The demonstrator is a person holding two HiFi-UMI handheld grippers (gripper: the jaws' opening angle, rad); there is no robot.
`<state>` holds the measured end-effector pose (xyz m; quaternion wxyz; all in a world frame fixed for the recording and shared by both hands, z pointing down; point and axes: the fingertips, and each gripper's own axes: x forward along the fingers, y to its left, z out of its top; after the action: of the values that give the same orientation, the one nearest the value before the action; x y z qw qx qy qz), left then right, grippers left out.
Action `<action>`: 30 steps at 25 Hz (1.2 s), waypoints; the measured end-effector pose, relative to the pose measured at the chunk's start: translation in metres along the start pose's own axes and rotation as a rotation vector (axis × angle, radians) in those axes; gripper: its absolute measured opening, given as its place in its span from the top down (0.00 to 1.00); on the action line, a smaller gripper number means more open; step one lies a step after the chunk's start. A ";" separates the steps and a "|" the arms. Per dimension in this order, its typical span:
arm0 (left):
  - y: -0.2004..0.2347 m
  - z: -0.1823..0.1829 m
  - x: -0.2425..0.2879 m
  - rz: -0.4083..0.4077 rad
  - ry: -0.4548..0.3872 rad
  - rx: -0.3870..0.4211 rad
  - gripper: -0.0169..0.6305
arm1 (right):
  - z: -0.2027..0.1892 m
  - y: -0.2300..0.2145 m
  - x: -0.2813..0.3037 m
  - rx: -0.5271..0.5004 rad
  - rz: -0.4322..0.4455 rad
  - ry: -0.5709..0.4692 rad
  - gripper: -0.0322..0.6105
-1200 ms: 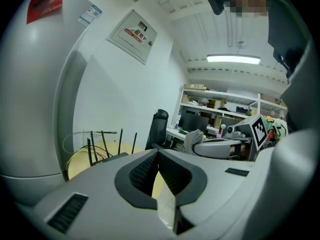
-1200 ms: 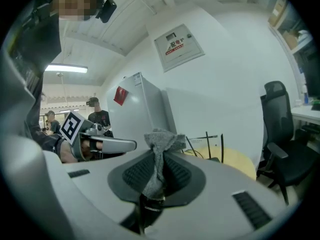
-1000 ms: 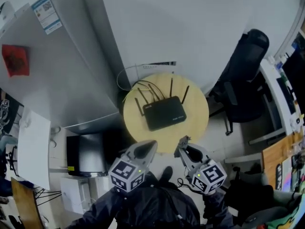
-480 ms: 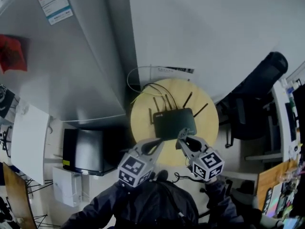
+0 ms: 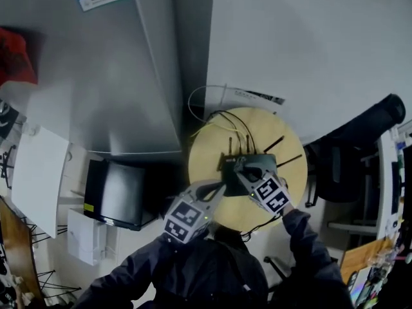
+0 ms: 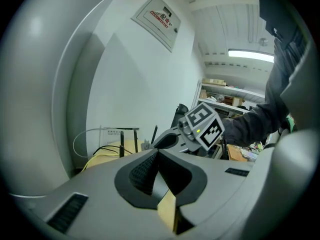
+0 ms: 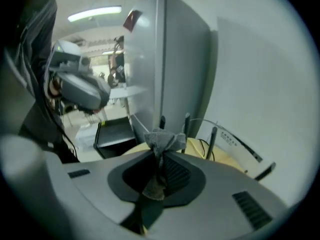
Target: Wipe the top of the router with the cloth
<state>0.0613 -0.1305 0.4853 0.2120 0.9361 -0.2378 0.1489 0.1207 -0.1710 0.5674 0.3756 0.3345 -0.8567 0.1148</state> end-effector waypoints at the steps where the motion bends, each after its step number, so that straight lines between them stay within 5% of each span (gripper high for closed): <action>1: 0.004 -0.001 0.001 0.008 0.003 -0.003 0.97 | -0.009 -0.004 0.016 -0.088 0.011 0.062 0.84; 5: 0.015 -0.004 -0.001 0.047 0.012 -0.021 0.97 | -0.044 -0.013 0.064 -0.487 0.071 0.293 0.84; 8: 0.021 -0.007 -0.005 0.075 0.011 -0.045 0.97 | -0.054 -0.013 0.089 -0.636 0.129 0.369 0.84; 21: 0.025 -0.018 -0.007 0.111 0.017 -0.090 0.97 | -0.071 -0.009 0.130 -0.707 0.228 0.502 0.84; 30: 0.026 -0.022 -0.003 0.096 0.025 -0.094 0.97 | -0.091 0.050 0.099 -0.660 0.347 0.497 0.84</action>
<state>0.0414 -0.1400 0.5116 0.2513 0.9107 -0.2864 0.1594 0.0902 -0.1407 0.7043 0.6320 0.0103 -0.7744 -0.0266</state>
